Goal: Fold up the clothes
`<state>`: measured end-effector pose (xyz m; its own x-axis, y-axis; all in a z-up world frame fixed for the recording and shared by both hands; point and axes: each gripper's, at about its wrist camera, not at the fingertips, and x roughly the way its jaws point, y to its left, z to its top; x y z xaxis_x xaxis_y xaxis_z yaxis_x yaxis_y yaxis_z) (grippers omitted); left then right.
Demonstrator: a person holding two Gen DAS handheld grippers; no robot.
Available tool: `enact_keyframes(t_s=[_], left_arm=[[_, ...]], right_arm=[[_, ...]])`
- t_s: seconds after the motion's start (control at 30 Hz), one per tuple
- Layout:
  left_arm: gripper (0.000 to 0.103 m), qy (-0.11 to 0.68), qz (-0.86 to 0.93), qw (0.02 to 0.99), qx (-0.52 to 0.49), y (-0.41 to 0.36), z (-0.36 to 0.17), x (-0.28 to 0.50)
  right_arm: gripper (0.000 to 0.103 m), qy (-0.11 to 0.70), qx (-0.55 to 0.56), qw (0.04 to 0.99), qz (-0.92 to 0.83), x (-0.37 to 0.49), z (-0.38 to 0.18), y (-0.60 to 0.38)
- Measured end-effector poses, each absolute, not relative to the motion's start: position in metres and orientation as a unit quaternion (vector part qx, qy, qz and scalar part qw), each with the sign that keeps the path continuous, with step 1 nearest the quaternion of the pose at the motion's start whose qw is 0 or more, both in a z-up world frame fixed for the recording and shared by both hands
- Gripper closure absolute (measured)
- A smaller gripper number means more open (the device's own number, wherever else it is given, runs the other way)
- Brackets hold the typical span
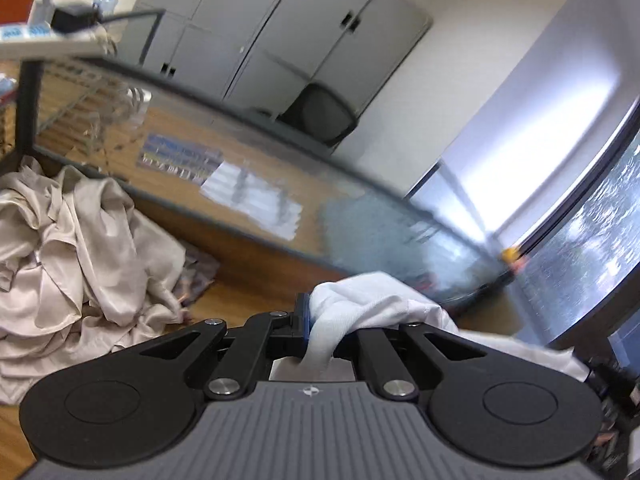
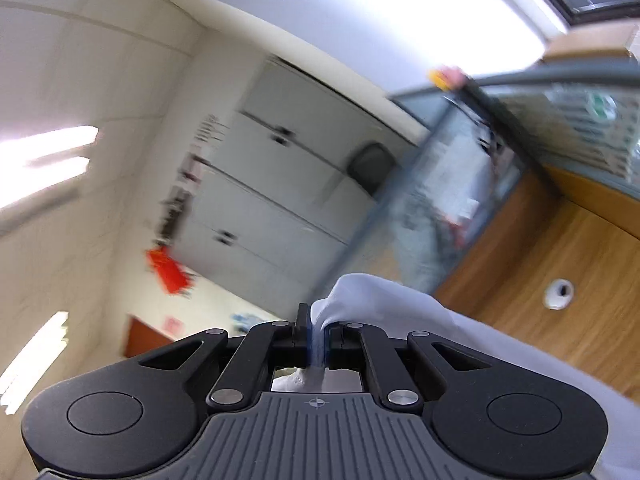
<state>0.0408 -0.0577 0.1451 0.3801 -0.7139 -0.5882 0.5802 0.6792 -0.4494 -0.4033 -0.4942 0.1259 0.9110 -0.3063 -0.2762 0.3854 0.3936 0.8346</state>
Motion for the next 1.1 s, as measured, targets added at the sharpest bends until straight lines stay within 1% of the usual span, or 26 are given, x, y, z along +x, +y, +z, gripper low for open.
enact_keyframes(t_s=[0.2, 0.33, 0.63, 0.77, 0.83, 0.9, 0.93, 0.97, 1.0, 1.03, 1.07, 1.1], left_arm=[[0.100, 0.409, -0.370, 0.834, -0.033, -0.128, 0.056, 0.083], [0.100, 0.411, -0.353, 0.840, -0.005, -0.173, 0.013, 0.116], [0.098, 0.442, -0.319, 0.838, 0.027, -0.240, -0.057, 0.186], [0.095, 0.458, -0.307, 0.833, 0.044, -0.257, -0.082, 0.203], [0.089, 0.461, -0.304, 0.833, 0.043, -0.260, -0.091, 0.210], [0.073, 0.458, -0.305, 0.834, 0.042, -0.261, -0.094, 0.215], [0.069, 0.455, -0.308, 0.835, 0.041, -0.261, -0.093, 0.217], [0.062, 0.450, -0.313, 0.835, 0.042, -0.259, -0.091, 0.217], [0.057, 0.445, -0.319, 0.836, 0.041, -0.257, -0.087, 0.217], [0.054, 0.439, -0.328, 0.836, 0.040, -0.254, -0.083, 0.215], [0.046, 0.430, -0.335, 0.838, 0.038, -0.250, -0.077, 0.213], [0.033, 0.420, -0.342, 0.840, 0.034, -0.245, -0.071, 0.210]], right_arm=[[0.095, 0.136, 0.500, 0.810, -0.276, -0.338, 0.029, -0.549], [0.095, 0.174, 0.509, 0.788, -0.298, -0.304, -0.023, -0.577], [0.095, 0.228, 0.500, 0.761, -0.344, -0.236, -0.096, -0.633], [0.090, 0.261, 0.473, 0.766, -0.349, -0.215, -0.117, -0.647], [0.088, 0.278, 0.455, 0.769, -0.352, -0.209, -0.123, -0.649], [0.080, 0.293, 0.437, 0.772, -0.356, -0.203, -0.127, -0.651], [0.079, 0.300, 0.424, 0.776, -0.358, -0.202, -0.126, -0.650], [0.075, 0.306, 0.410, 0.781, -0.360, -0.201, -0.124, -0.648], [0.070, 0.311, 0.395, 0.785, -0.361, -0.201, -0.122, -0.646], [0.067, 0.313, 0.383, 0.790, -0.362, -0.202, -0.118, -0.643], [0.063, 0.312, 0.372, 0.796, -0.362, -0.204, -0.112, -0.640], [0.058, 0.309, 0.360, 0.802, -0.363, -0.207, -0.106, -0.637]])
